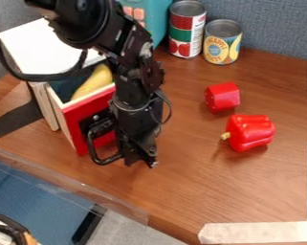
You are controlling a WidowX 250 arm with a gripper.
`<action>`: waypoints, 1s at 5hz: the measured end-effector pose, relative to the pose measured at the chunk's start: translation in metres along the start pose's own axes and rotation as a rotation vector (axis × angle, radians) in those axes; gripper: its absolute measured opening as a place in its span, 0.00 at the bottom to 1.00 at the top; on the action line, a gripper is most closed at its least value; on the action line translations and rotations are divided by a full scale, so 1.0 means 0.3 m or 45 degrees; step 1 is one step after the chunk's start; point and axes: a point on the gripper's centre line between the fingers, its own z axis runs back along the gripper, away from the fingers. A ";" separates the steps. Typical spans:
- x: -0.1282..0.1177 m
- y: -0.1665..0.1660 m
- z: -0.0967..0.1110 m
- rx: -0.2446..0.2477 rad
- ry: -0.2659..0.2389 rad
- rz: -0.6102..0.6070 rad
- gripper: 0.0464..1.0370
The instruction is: Open the drawer
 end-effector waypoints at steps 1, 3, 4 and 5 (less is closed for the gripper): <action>0.003 -0.029 0.002 -0.044 0.008 0.027 0.08; 0.015 -0.050 0.010 -0.090 0.007 0.083 0.08; 0.017 -0.056 0.011 -0.104 0.010 0.097 0.08; 0.022 -0.079 0.013 -0.127 0.014 0.101 0.08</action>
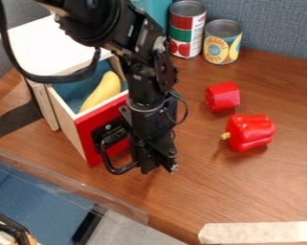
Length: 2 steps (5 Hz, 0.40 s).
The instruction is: Open the drawer
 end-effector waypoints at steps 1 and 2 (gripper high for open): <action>0.004 -0.022 0.000 -0.008 0.008 0.004 0.08; 0.007 -0.048 0.009 -0.022 0.003 -0.002 0.08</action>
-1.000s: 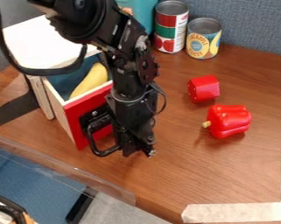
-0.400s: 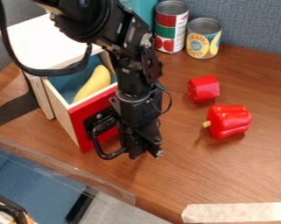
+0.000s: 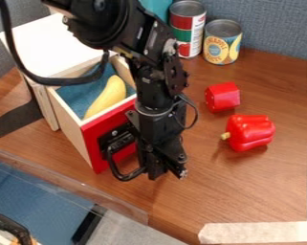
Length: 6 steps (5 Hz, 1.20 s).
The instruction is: Open the drawer
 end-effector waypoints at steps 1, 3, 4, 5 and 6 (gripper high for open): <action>-0.001 -0.019 -0.002 -0.012 0.003 0.004 0.08; -0.012 -0.025 0.005 0.018 0.011 0.005 0.36; -0.020 -0.021 0.044 0.041 -0.017 -0.026 0.69; -0.033 -0.027 0.105 0.037 -0.053 -0.035 0.95; -0.058 -0.016 0.169 0.024 -0.089 0.002 0.97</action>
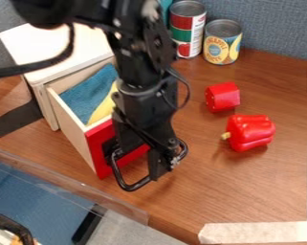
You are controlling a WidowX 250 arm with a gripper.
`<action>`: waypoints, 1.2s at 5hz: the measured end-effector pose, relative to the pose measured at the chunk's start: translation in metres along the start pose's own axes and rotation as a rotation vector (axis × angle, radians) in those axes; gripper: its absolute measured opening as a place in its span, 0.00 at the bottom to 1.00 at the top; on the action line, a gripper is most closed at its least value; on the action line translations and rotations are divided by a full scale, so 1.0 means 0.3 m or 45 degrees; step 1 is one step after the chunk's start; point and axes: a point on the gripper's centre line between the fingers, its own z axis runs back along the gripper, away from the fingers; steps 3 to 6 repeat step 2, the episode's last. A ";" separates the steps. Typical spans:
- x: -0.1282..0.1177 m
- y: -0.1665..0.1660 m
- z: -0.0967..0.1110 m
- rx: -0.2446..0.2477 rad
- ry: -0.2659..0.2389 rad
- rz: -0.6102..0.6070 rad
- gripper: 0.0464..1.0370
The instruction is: Open the drawer
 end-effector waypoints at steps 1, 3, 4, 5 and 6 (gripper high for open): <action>-0.026 0.006 0.049 -0.004 -0.017 0.006 0.96; -0.045 0.010 0.109 0.010 -0.060 0.009 0.96; -0.045 0.010 0.109 0.010 -0.060 0.009 0.96; -0.045 0.010 0.109 0.010 -0.060 0.009 0.96; -0.045 0.010 0.109 0.010 -0.060 0.009 0.96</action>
